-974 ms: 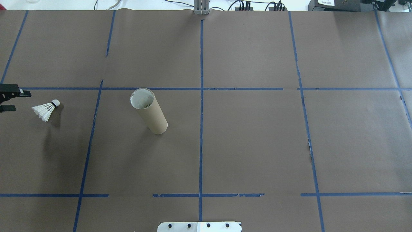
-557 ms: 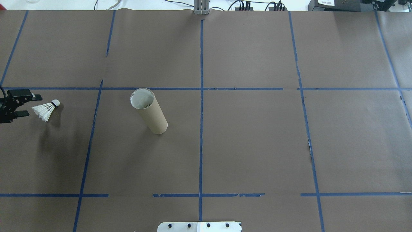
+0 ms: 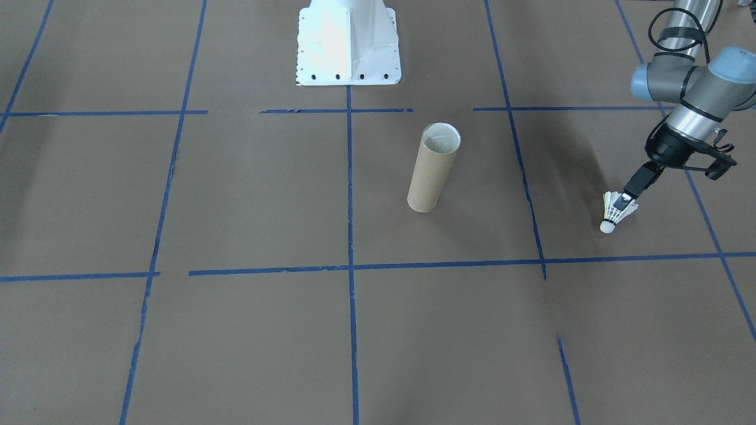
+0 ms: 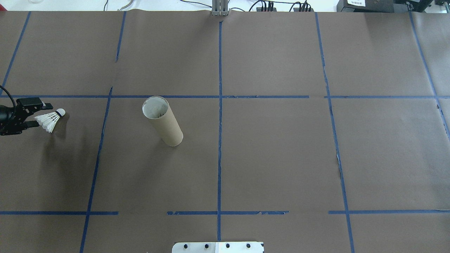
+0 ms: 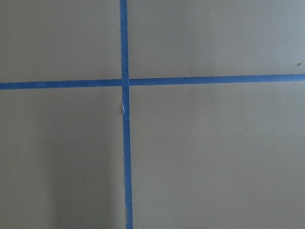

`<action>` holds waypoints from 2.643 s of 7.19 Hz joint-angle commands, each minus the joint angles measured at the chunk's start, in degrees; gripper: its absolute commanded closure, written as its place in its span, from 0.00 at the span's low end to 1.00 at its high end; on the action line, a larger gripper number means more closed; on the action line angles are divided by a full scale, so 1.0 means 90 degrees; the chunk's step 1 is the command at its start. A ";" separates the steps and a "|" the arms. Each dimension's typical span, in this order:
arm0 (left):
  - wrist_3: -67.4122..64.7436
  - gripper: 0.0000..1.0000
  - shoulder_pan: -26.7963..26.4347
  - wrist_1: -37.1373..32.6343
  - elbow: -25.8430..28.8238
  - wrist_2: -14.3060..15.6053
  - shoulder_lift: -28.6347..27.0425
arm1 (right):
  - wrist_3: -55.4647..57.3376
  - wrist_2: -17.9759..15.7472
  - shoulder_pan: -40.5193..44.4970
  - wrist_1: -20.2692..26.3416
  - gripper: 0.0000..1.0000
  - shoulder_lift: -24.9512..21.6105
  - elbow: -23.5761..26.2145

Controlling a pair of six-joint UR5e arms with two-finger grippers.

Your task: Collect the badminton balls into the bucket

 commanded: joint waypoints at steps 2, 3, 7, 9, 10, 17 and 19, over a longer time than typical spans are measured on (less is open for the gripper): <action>-0.0002 0.63 0.0049 -0.0007 0.0139 0.0126 -0.0113 | 0.0000 0.0000 0.0000 0.0000 0.00 0.0000 0.0002; 0.0017 0.87 0.0049 -0.0007 0.0139 0.0126 -0.0113 | 0.0000 0.0000 0.0000 0.0000 0.00 0.0000 0.0002; 0.0096 1.00 0.0010 0.0052 -0.0338 -0.1182 -0.0103 | 0.0000 0.0000 0.0000 0.0000 0.00 0.0000 0.0002; 0.0105 1.00 -0.0737 0.0807 -0.1194 -0.2377 -0.0074 | 0.0000 0.0000 0.0000 0.0000 0.00 0.0000 0.0002; 0.0135 1.00 -0.0800 0.1568 -0.1856 -0.2751 -0.0122 | 0.0000 0.0000 0.0000 0.0000 0.00 0.0000 0.0002; 0.3142 1.00 -0.1142 0.7575 -0.5670 -0.2628 -0.0948 | 0.0000 0.0000 0.0000 0.0000 0.00 0.0000 0.0002; 0.3931 1.00 -0.1035 0.9319 -0.5896 -0.2063 -0.2000 | 0.0000 0.0000 0.0000 0.0000 0.00 0.0000 0.0002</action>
